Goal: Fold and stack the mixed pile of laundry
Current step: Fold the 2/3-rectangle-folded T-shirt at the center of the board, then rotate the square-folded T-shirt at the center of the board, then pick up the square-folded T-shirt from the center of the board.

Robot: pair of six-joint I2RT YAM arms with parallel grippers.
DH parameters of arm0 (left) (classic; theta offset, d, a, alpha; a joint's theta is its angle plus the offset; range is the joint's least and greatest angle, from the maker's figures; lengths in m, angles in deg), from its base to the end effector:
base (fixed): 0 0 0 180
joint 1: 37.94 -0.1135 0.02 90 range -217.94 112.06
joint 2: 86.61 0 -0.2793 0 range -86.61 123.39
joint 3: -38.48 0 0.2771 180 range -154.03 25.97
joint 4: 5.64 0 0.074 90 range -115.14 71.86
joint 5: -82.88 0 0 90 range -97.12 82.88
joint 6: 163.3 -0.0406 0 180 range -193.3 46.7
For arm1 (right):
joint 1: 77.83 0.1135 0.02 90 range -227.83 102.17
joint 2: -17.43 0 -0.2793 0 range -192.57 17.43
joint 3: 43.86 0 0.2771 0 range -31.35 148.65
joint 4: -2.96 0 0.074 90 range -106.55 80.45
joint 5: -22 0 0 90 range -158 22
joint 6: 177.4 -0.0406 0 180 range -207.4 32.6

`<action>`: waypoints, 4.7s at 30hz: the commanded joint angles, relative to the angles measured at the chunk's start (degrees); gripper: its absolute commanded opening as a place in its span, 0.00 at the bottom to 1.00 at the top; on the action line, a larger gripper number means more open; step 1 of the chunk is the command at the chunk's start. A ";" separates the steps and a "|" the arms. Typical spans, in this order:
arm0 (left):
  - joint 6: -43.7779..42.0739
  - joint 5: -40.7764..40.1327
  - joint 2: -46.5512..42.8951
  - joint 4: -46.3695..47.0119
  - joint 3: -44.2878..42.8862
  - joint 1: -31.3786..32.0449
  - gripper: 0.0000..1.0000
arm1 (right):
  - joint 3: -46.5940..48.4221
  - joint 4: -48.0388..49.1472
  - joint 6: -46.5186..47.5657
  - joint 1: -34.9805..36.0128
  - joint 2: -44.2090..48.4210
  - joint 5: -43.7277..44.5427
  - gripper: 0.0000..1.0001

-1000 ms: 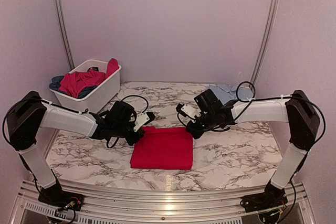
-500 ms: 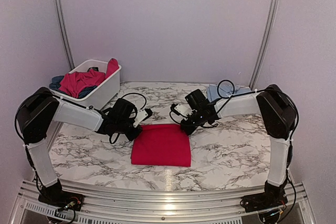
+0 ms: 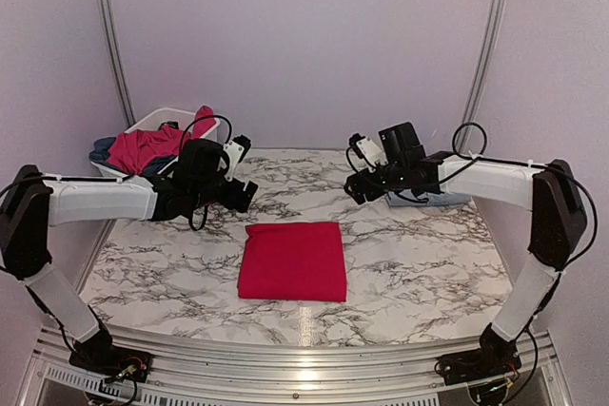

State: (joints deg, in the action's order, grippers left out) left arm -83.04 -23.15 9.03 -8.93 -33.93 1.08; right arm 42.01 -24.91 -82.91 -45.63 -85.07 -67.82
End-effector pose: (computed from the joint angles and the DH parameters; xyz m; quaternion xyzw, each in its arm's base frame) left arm 0.3203 -0.2451 0.2317 0.2808 0.7973 -0.0169 0.5340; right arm 0.3620 0.2278 0.2266 -0.2897 0.8755 0.0912 0.3758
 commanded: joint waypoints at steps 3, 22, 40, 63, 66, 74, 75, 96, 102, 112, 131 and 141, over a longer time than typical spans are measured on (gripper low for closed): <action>18.96 4.59 -10.63 0.41 1.67 -0.27 0.99 | -6.50 8.82 -7.43 -2.06 13.83 -5.27 0.98; 35.40 46.73 4.00 16.83 8.29 0.35 0.99 | -15.01 35.43 -29.13 3.59 -2.33 -47.32 0.98; 34.41 41.04 19.76 15.66 -3.14 -7.39 0.99 | -20.77 49.69 -38.16 -4.57 -15.66 -50.73 0.95; 24.80 25.41 3.37 -10.74 7.32 12.34 0.97 | -36.46 26.01 -36.08 3.58 23.35 -33.96 0.71; 22.47 24.12 3.31 -11.17 6.85 13.24 0.93 | -33.97 18.71 -32.66 0.95 21.35 -32.93 0.60; 14.32 1.26 4.03 -20.90 -6.51 28.06 0.74 | -34.83 19.04 -34.61 -0.64 20.36 -35.65 0.56; 14.54 2.34 5.13 -20.95 -7.73 29.19 0.71 | -35.22 19.22 -34.79 -0.93 20.63 -35.62 0.56; 13.00 3.98 28.67 -19.25 -20.04 34.71 0.36 | -38.76 19.02 -35.56 -4.77 22.24 -39.04 0.63; 12.02 3.34 26.75 -19.76 -19.04 34.73 0.07 | -38.38 19.60 -36.67 -4.79 19.98 -41.02 0.73; 11.32 5.51 17.79 -14.94 -16.20 34.43 0.00 | -38.62 24.41 -41.95 -3.82 14.20 -48.29 0.91; 10.47 4.37 14.48 -12.30 -13.09 34.10 0.00 | -47.76 42.01 -63.27 0.15 10.87 -55.12 0.98; 10.00 5.96 12.97 -9.97 -11.05 34.19 0.00 | -49.28 68.71 -82.91 3.44 2.11 -57.06 0.99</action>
State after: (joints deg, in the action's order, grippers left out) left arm -72.44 -18.04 24.92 -21.21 -45.80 35.18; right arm -7.52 29.32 -156.30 -42.92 -78.75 -123.81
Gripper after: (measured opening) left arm 0.018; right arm 0.985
